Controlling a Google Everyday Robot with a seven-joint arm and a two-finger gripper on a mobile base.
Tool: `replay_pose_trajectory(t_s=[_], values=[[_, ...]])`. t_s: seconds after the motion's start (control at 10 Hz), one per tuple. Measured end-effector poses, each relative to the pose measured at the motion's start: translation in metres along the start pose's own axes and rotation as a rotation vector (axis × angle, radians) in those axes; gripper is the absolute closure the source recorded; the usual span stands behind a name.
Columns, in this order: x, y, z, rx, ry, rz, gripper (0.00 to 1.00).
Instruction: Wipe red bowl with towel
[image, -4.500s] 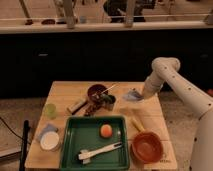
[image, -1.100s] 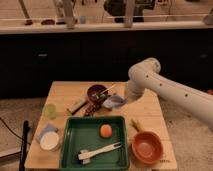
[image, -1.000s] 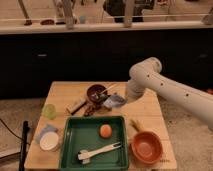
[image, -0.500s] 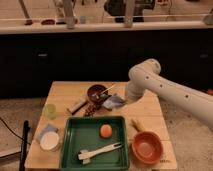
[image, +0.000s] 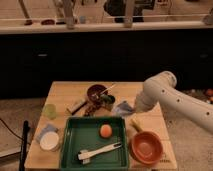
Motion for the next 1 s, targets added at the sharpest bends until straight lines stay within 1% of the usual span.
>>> replay_pose_trajectory(t_s=[0.3,0.4,0.5,0.7,1.0], values=[[-0.009,0.027,-0.002,-0.004,0.006,-0.001,0.95],[-0.009,0.038,-0.003,-0.008,0.011,0.004,0.95],[-0.008,0.043,-0.004,-0.008,0.015,0.007,0.95],[-0.003,0.053,-0.005,-0.014,0.017,0.021,0.95],[0.013,0.073,-0.006,-0.03,0.007,0.055,0.95]])
